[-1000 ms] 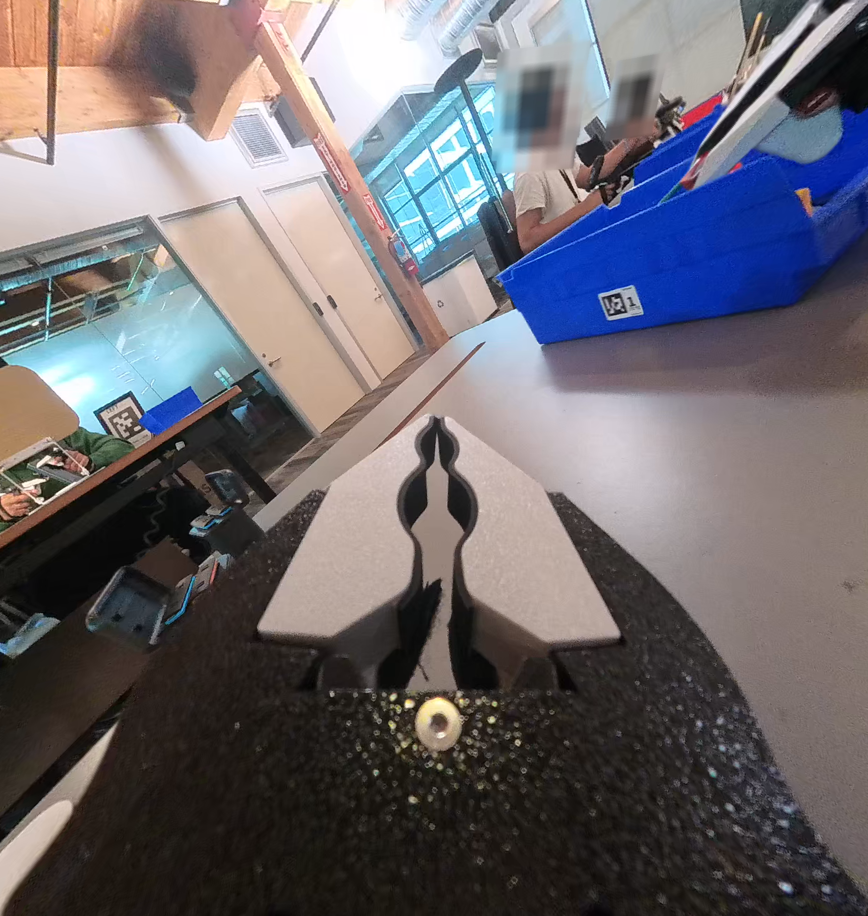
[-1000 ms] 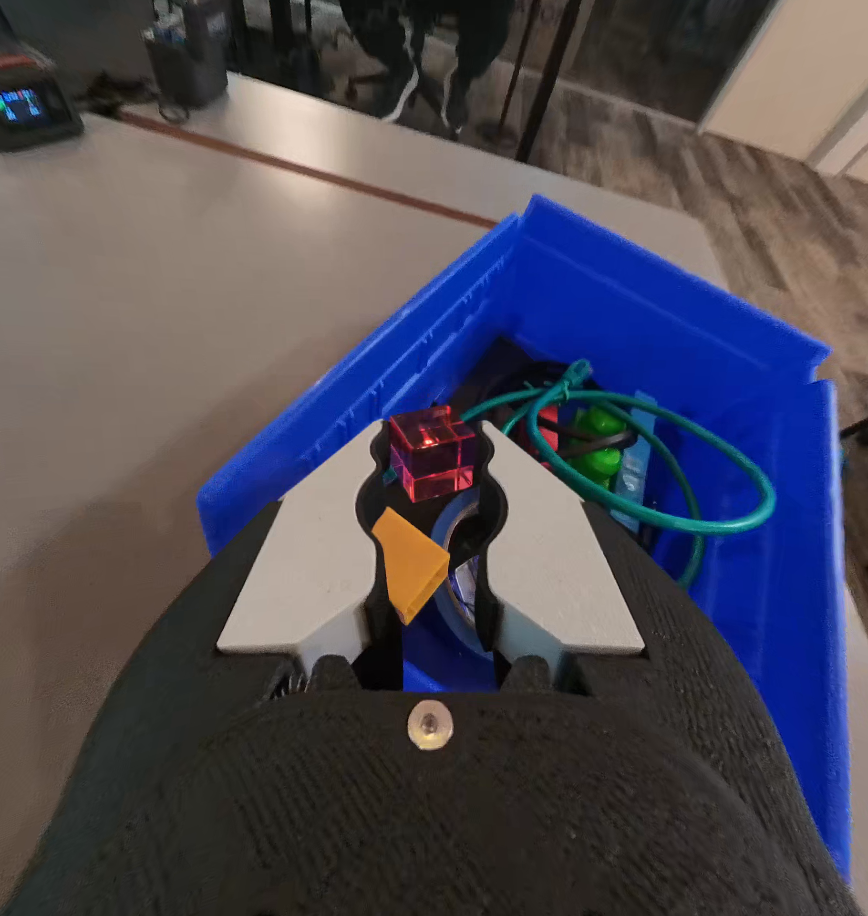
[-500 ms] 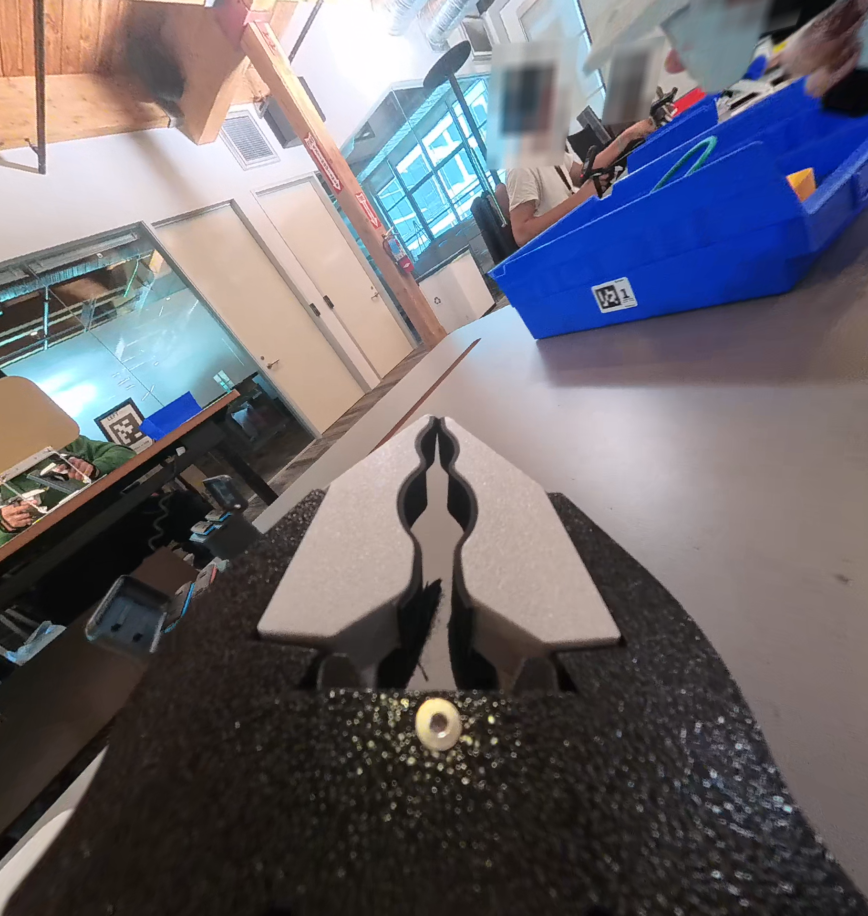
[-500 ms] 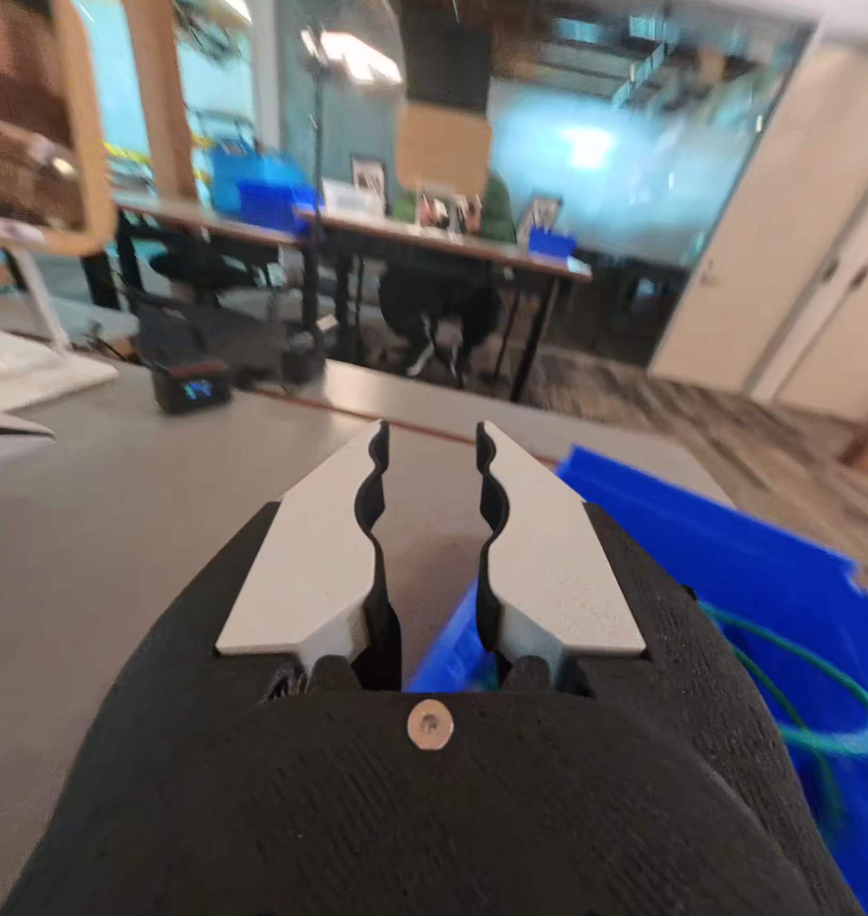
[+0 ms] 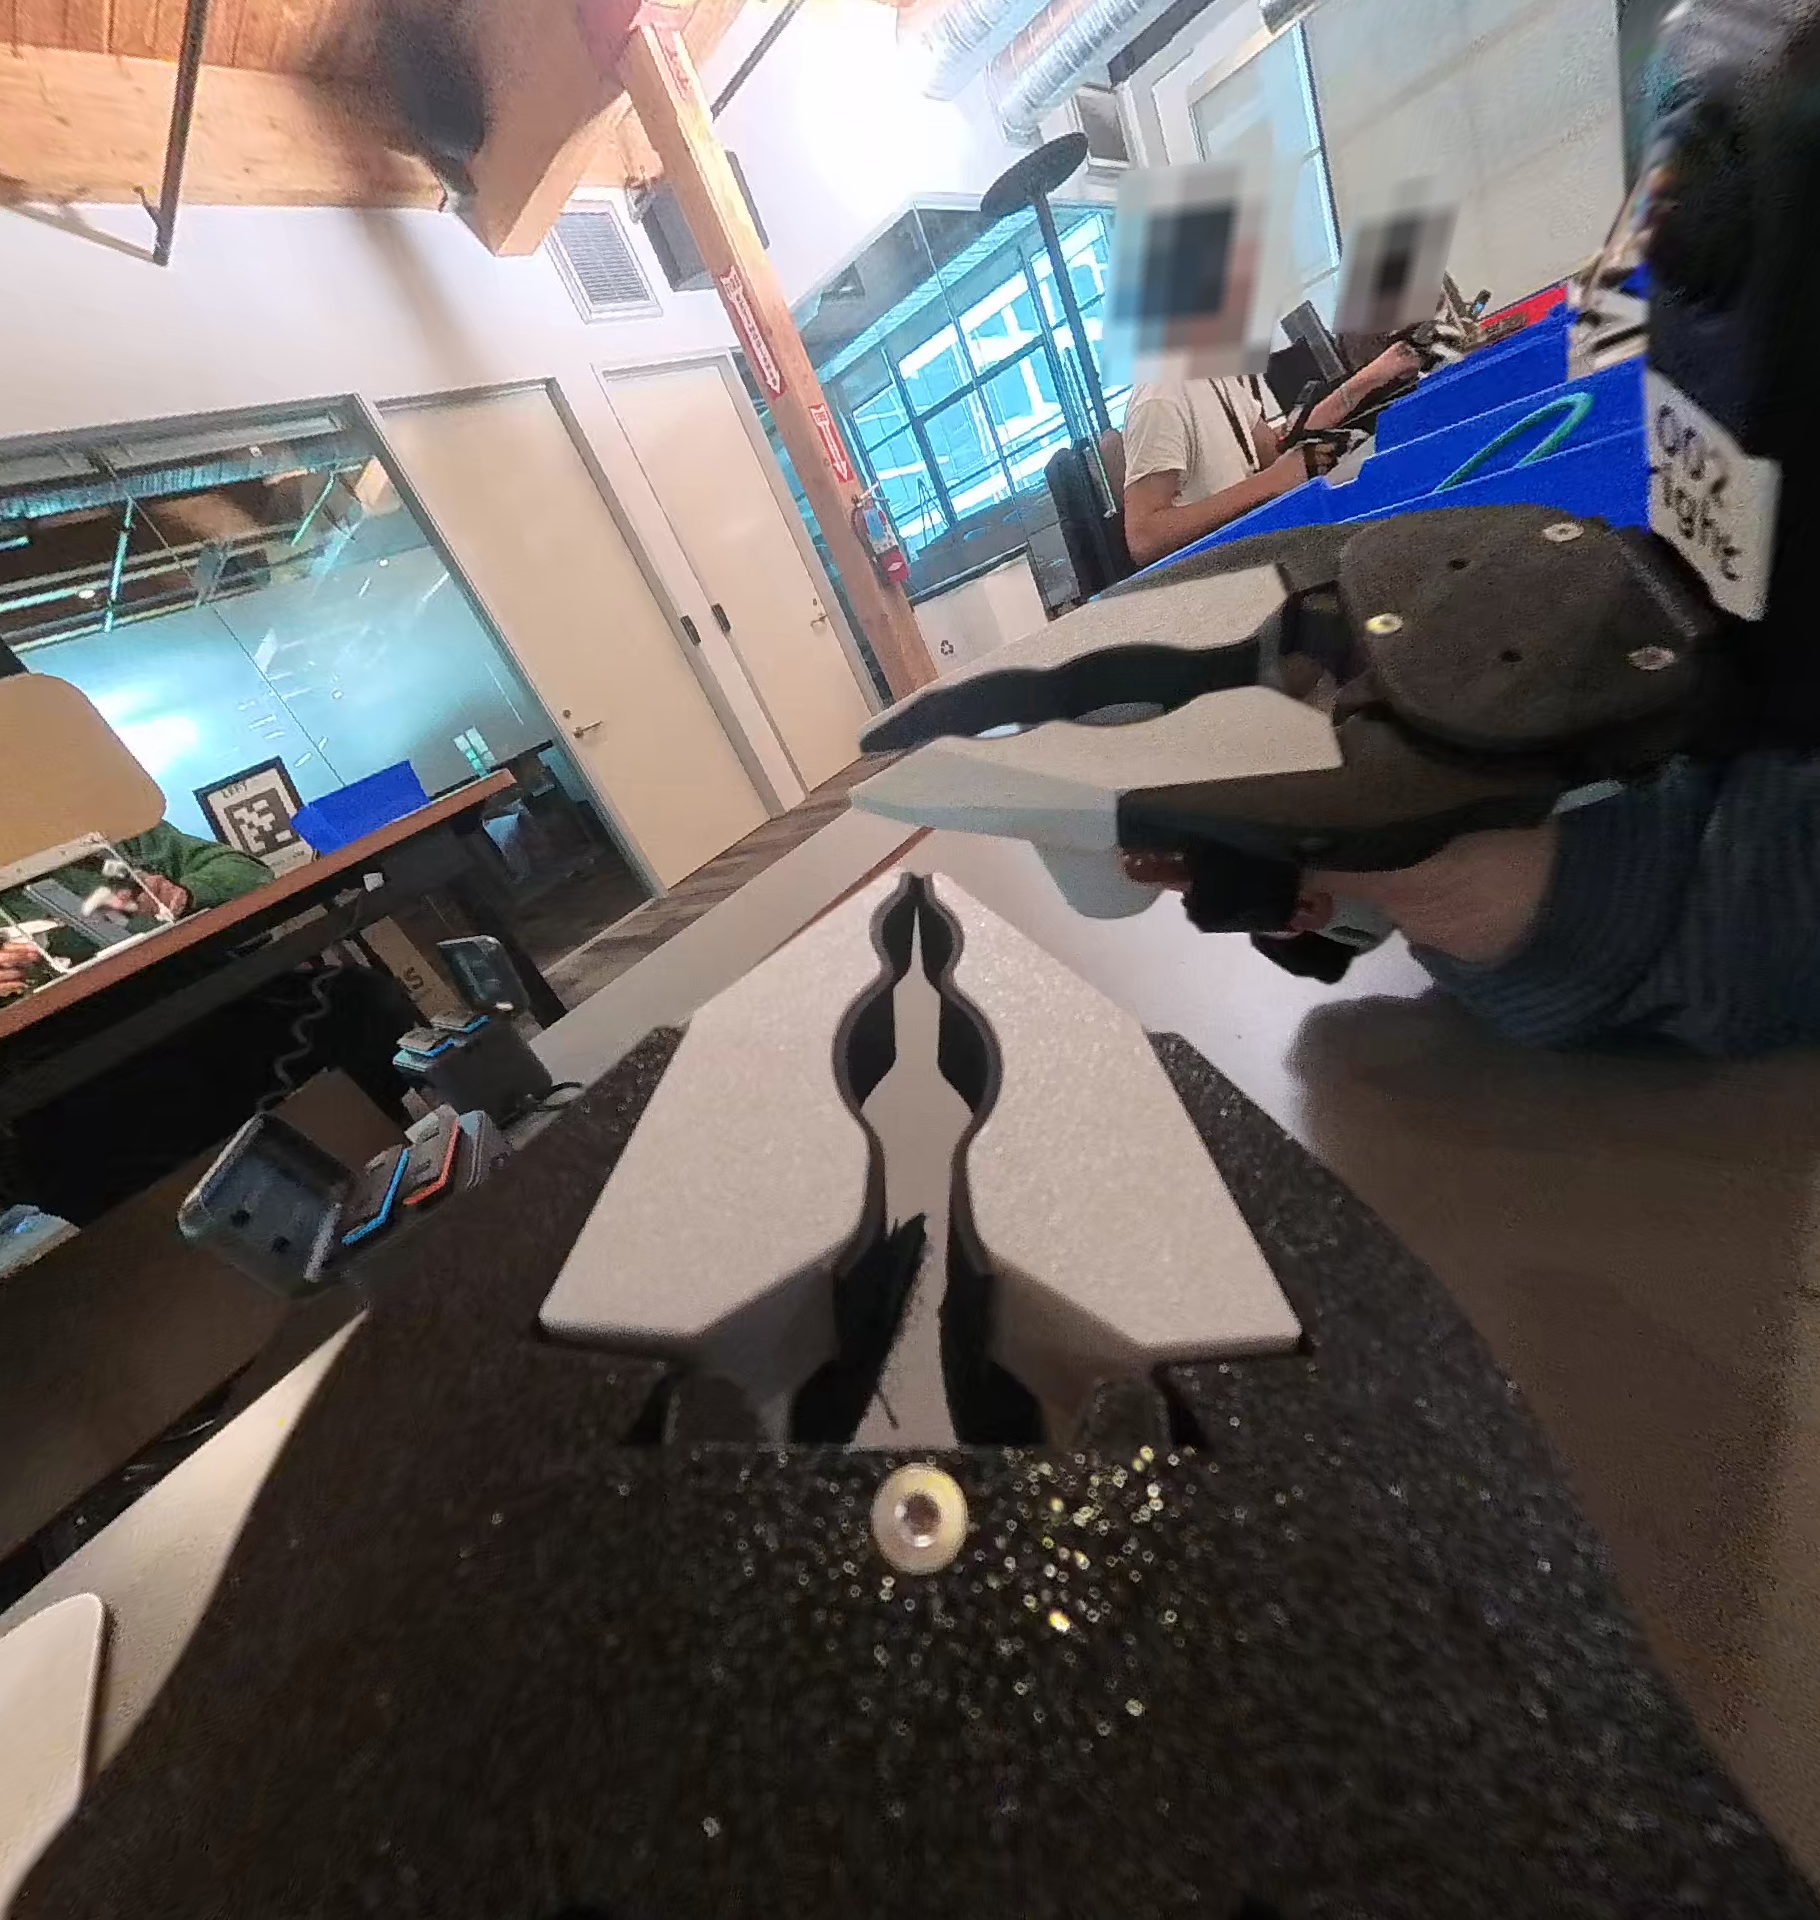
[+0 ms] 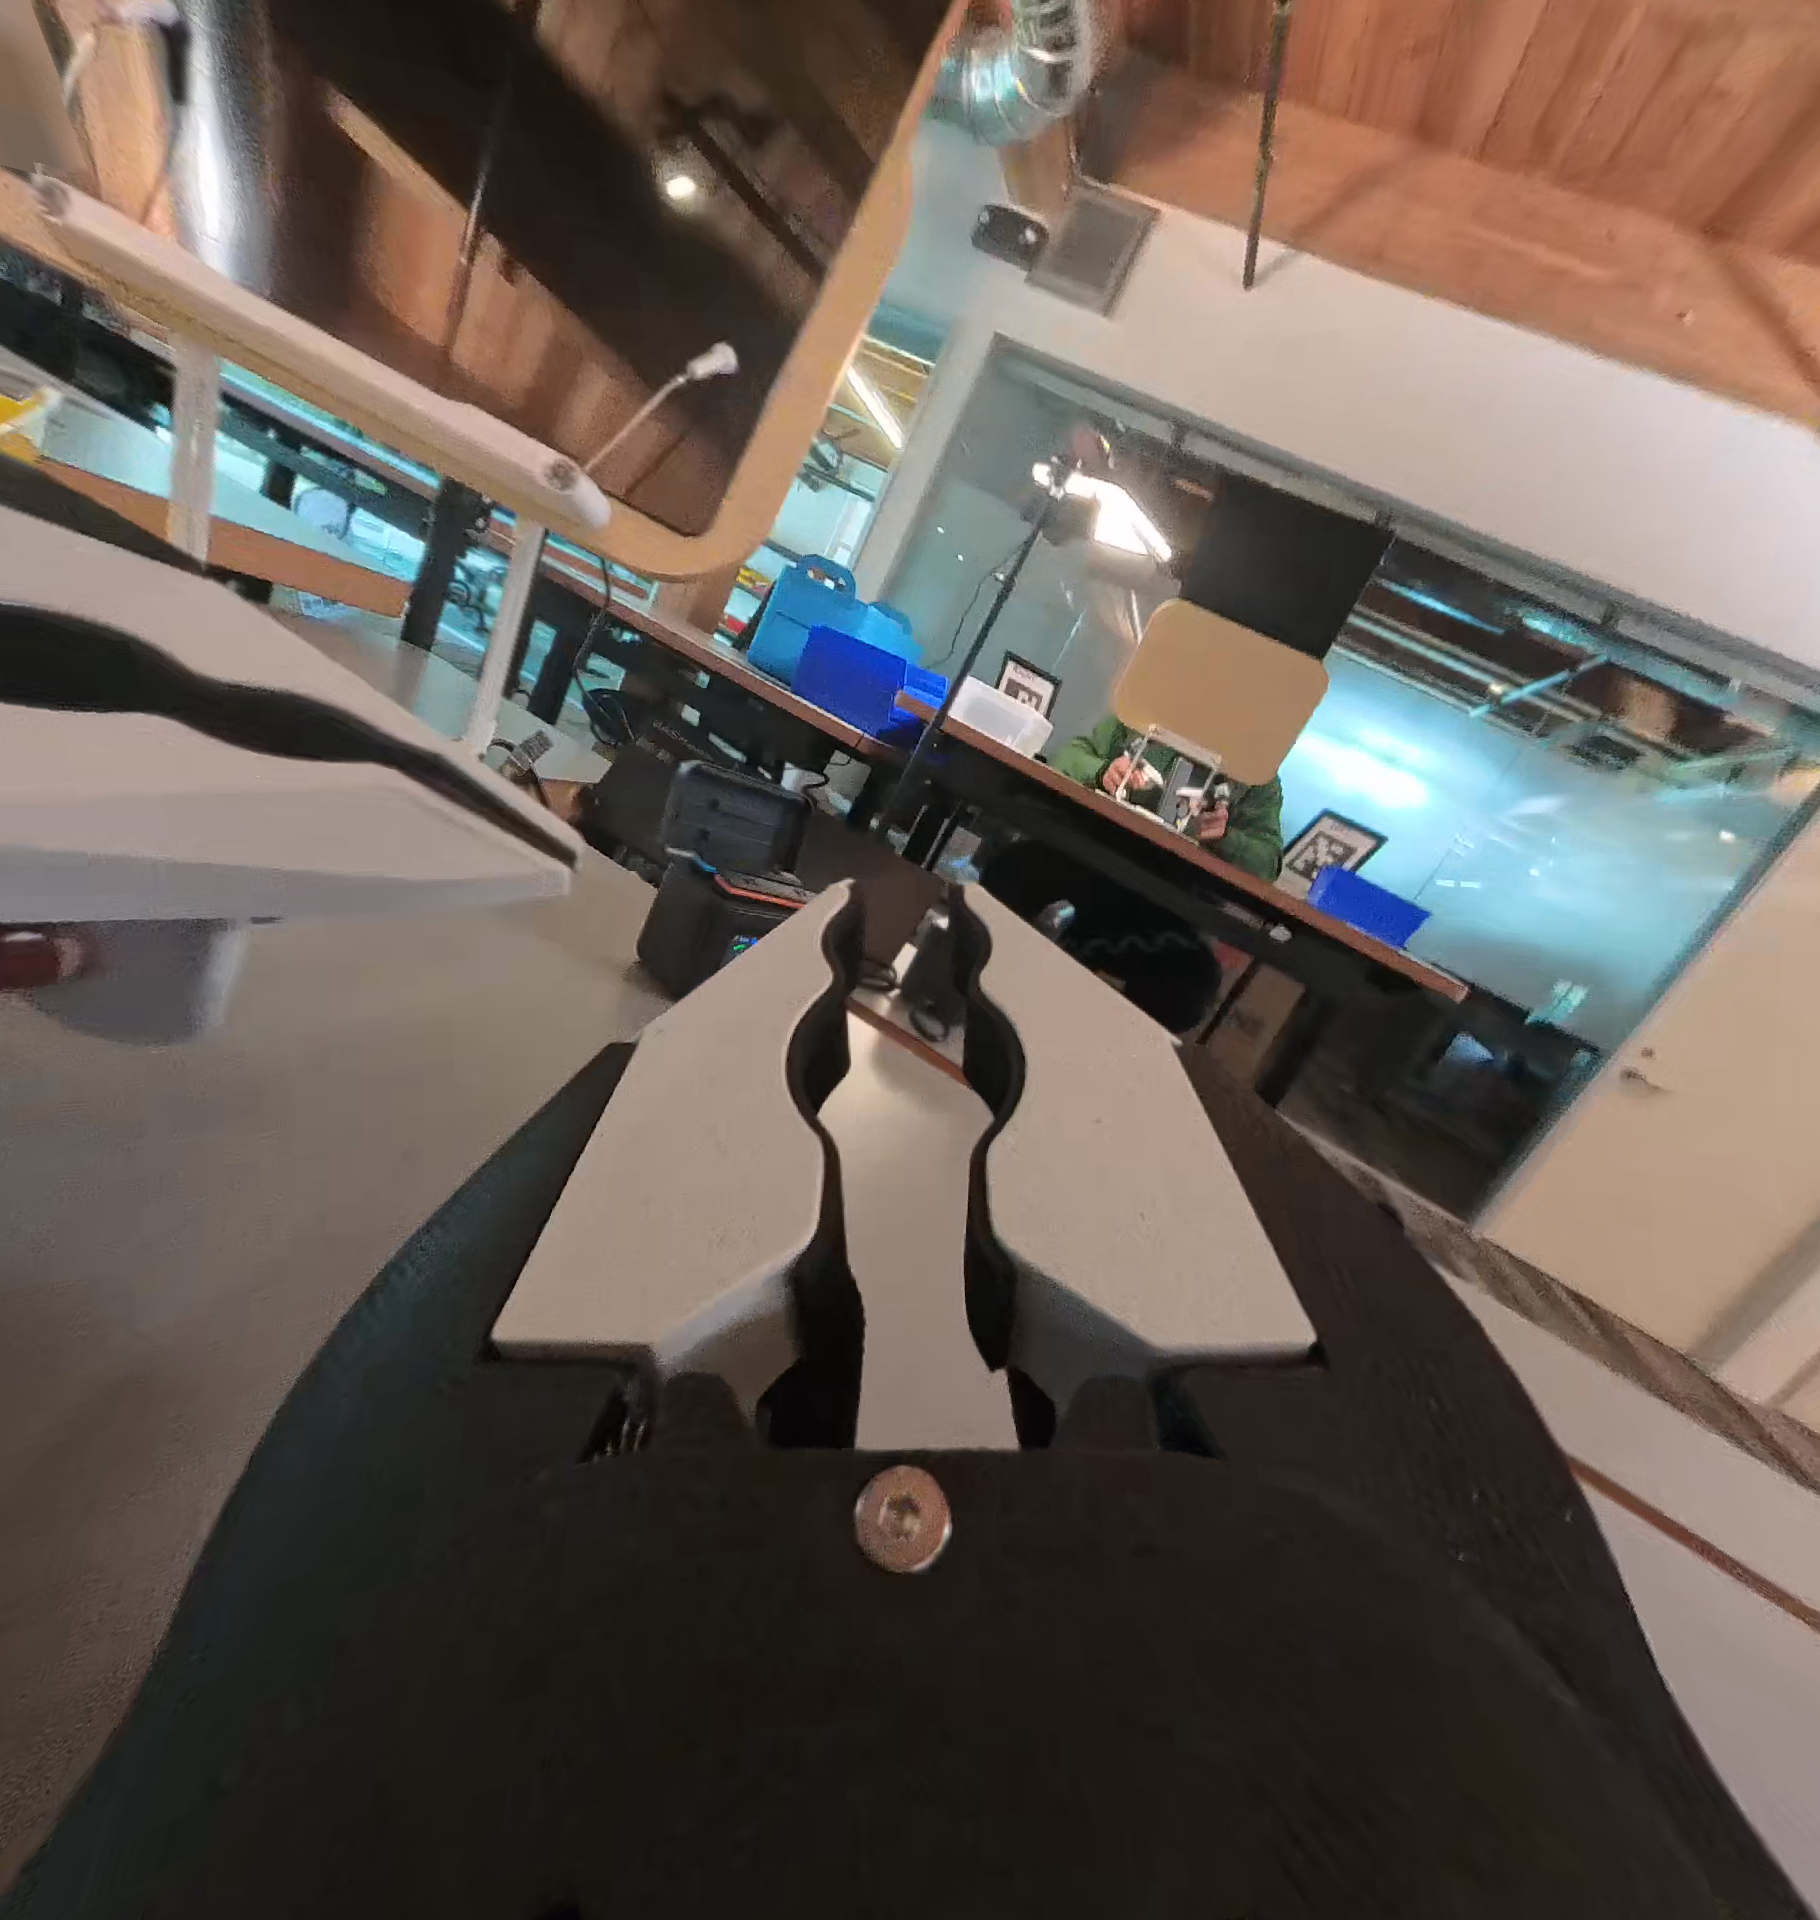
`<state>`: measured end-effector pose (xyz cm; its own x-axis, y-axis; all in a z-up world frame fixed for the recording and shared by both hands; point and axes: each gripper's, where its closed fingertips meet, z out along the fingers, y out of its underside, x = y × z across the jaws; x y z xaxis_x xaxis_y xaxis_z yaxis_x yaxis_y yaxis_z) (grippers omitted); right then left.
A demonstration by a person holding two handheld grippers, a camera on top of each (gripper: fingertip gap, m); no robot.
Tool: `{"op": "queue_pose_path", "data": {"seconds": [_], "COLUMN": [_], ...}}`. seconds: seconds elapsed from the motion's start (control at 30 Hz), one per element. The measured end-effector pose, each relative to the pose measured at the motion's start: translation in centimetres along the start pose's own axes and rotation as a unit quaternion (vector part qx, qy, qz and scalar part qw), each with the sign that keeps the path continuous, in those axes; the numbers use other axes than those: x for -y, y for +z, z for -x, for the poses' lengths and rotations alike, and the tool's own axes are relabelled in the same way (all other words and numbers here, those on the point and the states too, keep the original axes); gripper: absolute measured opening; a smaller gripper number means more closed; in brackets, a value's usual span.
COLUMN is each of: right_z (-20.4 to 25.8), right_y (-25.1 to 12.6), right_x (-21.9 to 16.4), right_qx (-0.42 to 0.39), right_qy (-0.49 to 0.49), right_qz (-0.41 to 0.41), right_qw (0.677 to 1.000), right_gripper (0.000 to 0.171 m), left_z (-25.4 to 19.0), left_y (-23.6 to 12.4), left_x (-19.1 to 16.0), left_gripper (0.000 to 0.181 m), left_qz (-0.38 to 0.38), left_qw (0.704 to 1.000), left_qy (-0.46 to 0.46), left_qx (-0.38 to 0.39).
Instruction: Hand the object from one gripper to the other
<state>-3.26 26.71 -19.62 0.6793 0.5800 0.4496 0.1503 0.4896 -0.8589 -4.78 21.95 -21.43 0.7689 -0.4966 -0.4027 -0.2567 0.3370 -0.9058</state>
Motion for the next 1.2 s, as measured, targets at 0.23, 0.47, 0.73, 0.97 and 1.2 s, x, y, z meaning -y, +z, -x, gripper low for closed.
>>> {"op": "queue_pose_path", "data": {"seconds": [0.23, 0.47, 0.73, 0.97, 1.2], "right_z": [1.0, 1.2, 0.3, -0.4, -1.6], "right_y": [-0.6, -0.6, -0.1, -0.1, 0.3], "right_x": [0.6, 0.4, -0.9, -1.3, -2.0], "right_qx": [0.026, 0.032, 0.013, -0.007, -0.033], "right_qy": [-0.01, -0.01, -0.02, -0.024, 0.001], "right_qz": [-0.013, -0.008, 0.016, 0.029, 0.045], "right_qw": [1.0, 0.999, 1.0, 0.999, 0.998], "right_gripper": [0.014, 0.013, 0.011, 0.01, 0.01], "left_z": [0.3, 0.0, 0.6, 2.9, 15.7], "left_y": [0.0, 0.0, -0.1, -6.7, -25.9], "left_x": [0.0, 0.0, 0.7, 9.2, 1.6], "left_gripper": [0.0, 0.0, 0.0, 0.001, 0.0], "left_qz": [-0.002, -0.001, 0.015, 0.088, 0.422], "left_qw": [1.0, 1.0, 0.999, 0.989, 0.893], "left_qy": [-0.01, 0.001, -0.031, -0.105, -0.087], "left_qx": [0.003, 0.0, 0.005, -0.047, 0.13]}}
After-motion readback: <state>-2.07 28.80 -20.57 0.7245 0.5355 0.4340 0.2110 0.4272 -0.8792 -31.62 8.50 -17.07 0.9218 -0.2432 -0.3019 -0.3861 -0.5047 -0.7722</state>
